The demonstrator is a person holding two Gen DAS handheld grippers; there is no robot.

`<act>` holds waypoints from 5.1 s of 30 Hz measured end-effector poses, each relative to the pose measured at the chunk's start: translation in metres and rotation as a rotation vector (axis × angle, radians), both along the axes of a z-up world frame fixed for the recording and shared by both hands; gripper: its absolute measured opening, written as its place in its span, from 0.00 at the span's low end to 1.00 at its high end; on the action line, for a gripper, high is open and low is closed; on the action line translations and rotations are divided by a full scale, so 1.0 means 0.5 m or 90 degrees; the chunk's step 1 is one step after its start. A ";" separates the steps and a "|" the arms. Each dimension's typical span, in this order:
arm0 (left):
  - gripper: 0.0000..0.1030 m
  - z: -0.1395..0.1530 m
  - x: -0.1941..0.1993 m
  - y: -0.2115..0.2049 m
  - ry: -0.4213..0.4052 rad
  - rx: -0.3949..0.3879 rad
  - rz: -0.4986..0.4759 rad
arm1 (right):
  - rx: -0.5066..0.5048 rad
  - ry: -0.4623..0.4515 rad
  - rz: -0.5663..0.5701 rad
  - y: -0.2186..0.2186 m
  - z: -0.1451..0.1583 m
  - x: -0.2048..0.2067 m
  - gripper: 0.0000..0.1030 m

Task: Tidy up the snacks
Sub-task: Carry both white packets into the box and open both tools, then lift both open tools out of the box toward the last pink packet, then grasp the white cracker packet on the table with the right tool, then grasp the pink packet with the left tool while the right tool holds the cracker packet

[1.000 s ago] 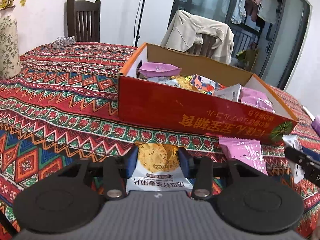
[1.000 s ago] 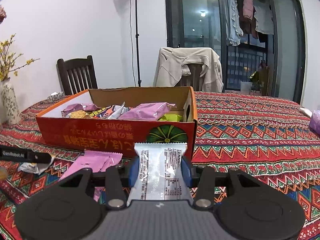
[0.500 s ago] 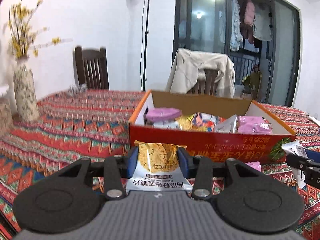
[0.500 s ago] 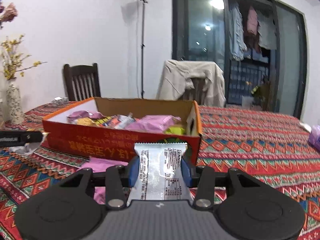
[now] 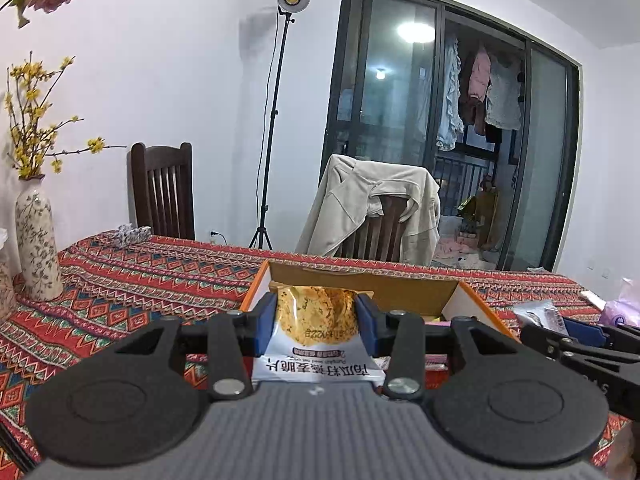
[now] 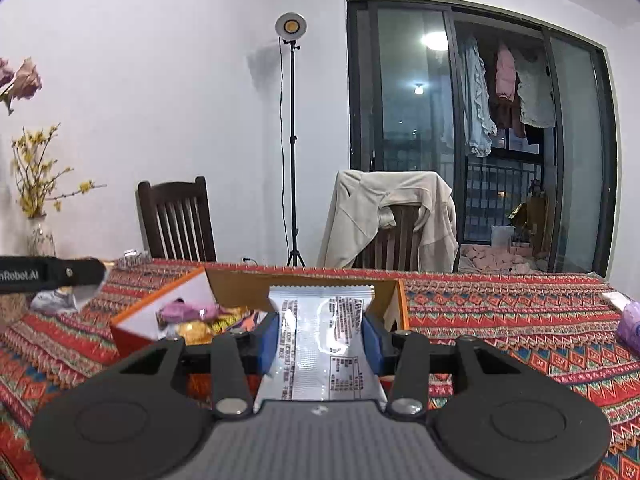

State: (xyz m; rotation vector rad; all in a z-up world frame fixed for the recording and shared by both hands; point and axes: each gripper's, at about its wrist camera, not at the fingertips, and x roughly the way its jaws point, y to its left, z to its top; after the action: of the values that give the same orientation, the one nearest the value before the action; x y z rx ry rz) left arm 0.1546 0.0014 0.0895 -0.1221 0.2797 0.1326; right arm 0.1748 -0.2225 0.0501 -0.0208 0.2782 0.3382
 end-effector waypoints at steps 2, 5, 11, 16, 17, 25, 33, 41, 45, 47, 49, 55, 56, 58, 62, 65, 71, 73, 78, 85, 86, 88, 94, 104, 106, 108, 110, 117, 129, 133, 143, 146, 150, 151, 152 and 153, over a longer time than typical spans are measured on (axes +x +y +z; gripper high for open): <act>0.42 0.008 0.009 -0.006 -0.006 0.004 -0.005 | 0.002 -0.001 -0.003 0.005 0.011 0.010 0.42; 0.42 0.027 0.028 -0.013 -0.017 0.008 -0.006 | 0.011 -0.004 -0.006 0.012 0.027 0.025 0.42; 0.42 0.061 0.087 -0.013 -0.032 -0.002 -0.019 | 0.021 -0.005 -0.015 0.037 0.062 0.085 0.42; 0.42 0.076 0.148 -0.009 -0.050 -0.007 -0.014 | 0.017 -0.014 -0.019 0.060 0.076 0.137 0.42; 0.42 0.076 0.163 -0.008 -0.049 -0.012 -0.014 | 0.015 -0.014 -0.021 0.064 0.077 0.149 0.42; 0.42 0.026 0.263 0.005 -0.017 -0.008 0.000 | 0.032 0.026 -0.035 0.088 0.040 0.240 0.42; 0.42 -0.057 0.310 0.037 0.039 -0.006 0.014 | 0.021 0.049 -0.035 0.096 -0.021 0.281 0.42; 0.43 -0.079 0.318 0.035 0.062 -0.005 0.018 | 0.009 0.080 -0.031 0.092 -0.048 0.296 0.45; 0.99 -0.082 0.314 0.040 0.048 -0.011 0.040 | 0.005 0.093 -0.042 0.092 -0.057 0.301 0.99; 1.00 -0.078 0.306 0.048 0.024 -0.016 0.067 | 0.002 0.088 -0.048 0.092 -0.059 0.300 1.00; 1.00 -0.077 0.306 0.053 0.028 -0.024 0.075 | 0.000 0.092 -0.052 0.092 -0.061 0.304 1.00; 1.00 -0.073 0.306 0.053 0.037 -0.023 0.087 | -0.007 0.095 -0.057 0.094 -0.065 0.304 1.00; 1.00 -0.068 0.307 0.051 0.036 -0.023 0.086 | -0.007 0.094 -0.058 0.094 -0.062 0.303 1.00; 1.00 -0.055 0.304 0.049 0.040 -0.024 0.089 | -0.003 0.091 -0.062 0.094 -0.051 0.297 1.00; 1.00 -0.012 0.273 0.053 0.020 -0.042 0.092 | -0.007 0.069 -0.057 0.095 -0.019 0.261 1.00; 1.00 0.019 0.239 0.050 0.018 -0.027 0.099 | -0.025 0.050 -0.052 0.098 0.006 0.225 1.00; 1.00 0.045 0.131 0.042 -0.003 0.008 0.092 | -0.041 0.039 -0.042 0.088 0.026 0.127 1.00; 1.00 0.039 0.088 0.041 0.001 0.024 0.077 | -0.045 0.049 -0.039 0.084 0.023 0.096 1.00; 1.00 -0.013 -0.011 0.049 0.034 0.046 0.050 | -0.063 0.081 -0.035 0.073 -0.007 0.021 1.00; 1.00 -0.098 -0.105 0.068 0.092 0.044 0.012 | -0.069 0.161 -0.018 0.072 -0.084 -0.065 1.00; 1.00 -0.105 -0.115 0.070 0.094 0.046 0.009 | -0.072 0.169 -0.014 0.076 -0.090 -0.072 1.00; 1.00 -0.120 -0.129 0.077 0.099 0.041 -0.004 | -0.076 0.179 -0.005 0.082 -0.102 -0.092 1.00; 1.00 -0.179 -0.126 0.077 0.129 0.028 -0.024 | -0.070 0.220 0.009 0.100 -0.134 -0.093 1.00; 1.00 -0.204 -0.113 0.080 0.158 0.016 -0.045 | -0.098 0.263 -0.007 0.123 -0.172 -0.073 1.00; 1.00 -0.205 -0.113 0.085 0.159 0.006 -0.043 | -0.101 0.266 -0.001 0.121 -0.167 -0.078 1.00; 1.00 -0.206 -0.118 0.088 0.152 -0.001 -0.043 | -0.102 0.266 0.002 0.118 -0.163 -0.081 1.00; 1.00 -0.205 -0.119 0.090 0.150 -0.005 -0.043 | -0.102 0.266 0.002 0.119 -0.164 -0.080 1.00; 1.00 -0.206 -0.119 0.090 0.155 -0.006 -0.046 | -0.100 0.250 0.028 0.115 -0.167 -0.085 0.82; 1.00 -0.206 -0.117 0.087 0.158 -0.002 -0.040 | -0.067 0.224 0.057 0.072 -0.145 -0.117 0.43; 1.00 -0.205 -0.120 0.085 0.155 0.004 -0.032 | -0.053 0.207 0.031 0.019 -0.133 -0.117 0.43; 1.00 -0.195 -0.120 0.060 0.173 0.034 -0.013 | -0.042 0.157 -0.010 -0.074 -0.097 -0.064 0.43; 1.00 -0.184 -0.114 0.052 0.184 0.009 -0.011 | -0.051 0.144 -0.007 -0.090 -0.082 -0.039 0.43; 1.00 -0.159 -0.100 0.018 0.175 0.022 -0.019 | -0.063 0.121 -0.012 -0.102 -0.074 0.003 0.43; 1.00 -0.154 -0.093 0.008 0.175 0.022 -0.020 | -0.062 0.118 -0.014 -0.105 -0.076 0.012 0.43; 1.00 -0.151 -0.085 -0.001 0.178 0.021 -0.023 | -0.058 0.117 -0.016 -0.108 -0.080 0.023 0.43; 1.00 -0.150 -0.075 -0.013 0.184 0.019 -0.026 | -0.052 0.118 -0.020 -0.112 -0.086 0.033 0.43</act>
State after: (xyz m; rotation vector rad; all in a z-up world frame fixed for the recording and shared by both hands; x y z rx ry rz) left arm 0.1170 -0.0050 0.0144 -0.0677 0.5673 0.1140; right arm 0.1915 -0.2783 0.0072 -0.0662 0.4755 0.2972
